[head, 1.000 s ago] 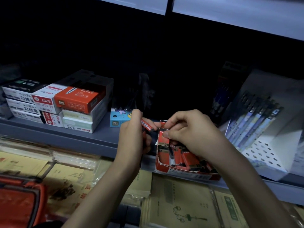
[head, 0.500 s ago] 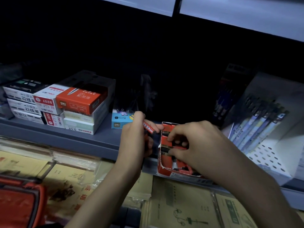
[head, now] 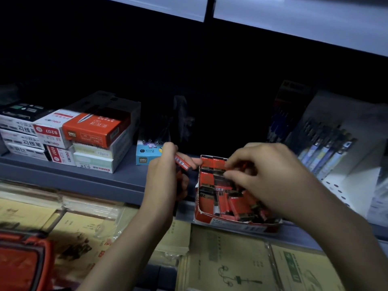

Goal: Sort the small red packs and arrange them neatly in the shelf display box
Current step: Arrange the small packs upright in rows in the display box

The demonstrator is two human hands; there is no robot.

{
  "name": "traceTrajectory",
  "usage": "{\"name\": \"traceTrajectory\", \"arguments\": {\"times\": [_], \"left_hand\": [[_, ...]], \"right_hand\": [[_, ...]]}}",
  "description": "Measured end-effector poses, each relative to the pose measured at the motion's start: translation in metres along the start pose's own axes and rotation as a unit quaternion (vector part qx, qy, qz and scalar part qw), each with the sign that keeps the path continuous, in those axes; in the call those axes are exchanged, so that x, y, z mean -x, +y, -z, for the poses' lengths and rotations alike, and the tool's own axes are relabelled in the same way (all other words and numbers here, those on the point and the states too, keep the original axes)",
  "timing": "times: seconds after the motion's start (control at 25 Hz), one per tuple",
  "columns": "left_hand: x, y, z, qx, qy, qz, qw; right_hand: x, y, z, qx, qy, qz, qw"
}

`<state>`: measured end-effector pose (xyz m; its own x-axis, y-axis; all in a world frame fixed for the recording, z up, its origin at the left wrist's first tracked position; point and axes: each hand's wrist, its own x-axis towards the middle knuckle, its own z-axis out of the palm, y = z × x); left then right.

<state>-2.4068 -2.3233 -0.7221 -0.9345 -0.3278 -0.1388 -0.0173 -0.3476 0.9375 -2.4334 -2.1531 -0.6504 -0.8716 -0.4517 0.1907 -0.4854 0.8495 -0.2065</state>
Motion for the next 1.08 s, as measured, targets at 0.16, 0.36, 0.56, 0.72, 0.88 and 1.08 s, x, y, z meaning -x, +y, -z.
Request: {"name": "traceTrajectory", "arguments": {"times": [0.16, 0.36, 0.56, 0.72, 0.88, 1.08], "left_hand": [[0.001, 0.001, -0.001, -0.007, -0.006, -0.001, 1.000], [0.001, 0.000, -0.004, -0.012, 0.001, 0.000, 1.000], [0.000, -0.001, -0.002, -0.002, -0.006, -0.006, 1.000], [-0.001, -0.003, 0.000, 0.008, -0.001, -0.006, 1.000], [-0.004, -0.003, 0.000, 0.019, -0.006, -0.008, 1.000], [-0.005, -0.004, 0.003, 0.027, -0.008, -0.005, 1.000]], "right_hand": [[-0.003, 0.011, -0.002, -0.007, -0.039, -0.045, 0.998], [-0.006, 0.010, -0.006, -0.051, -0.138, -0.054, 0.988], [-0.016, 0.002, -0.020, 0.001, -0.102, -0.060, 0.993], [-0.024, 0.000, -0.020, -0.014, -0.135, -0.079, 0.988], [-0.019, 0.003, -0.010, -0.079, -0.124, -0.049, 0.988], [-0.004, 0.007, 0.008, -0.081, -0.259, -0.008, 0.962]]}}
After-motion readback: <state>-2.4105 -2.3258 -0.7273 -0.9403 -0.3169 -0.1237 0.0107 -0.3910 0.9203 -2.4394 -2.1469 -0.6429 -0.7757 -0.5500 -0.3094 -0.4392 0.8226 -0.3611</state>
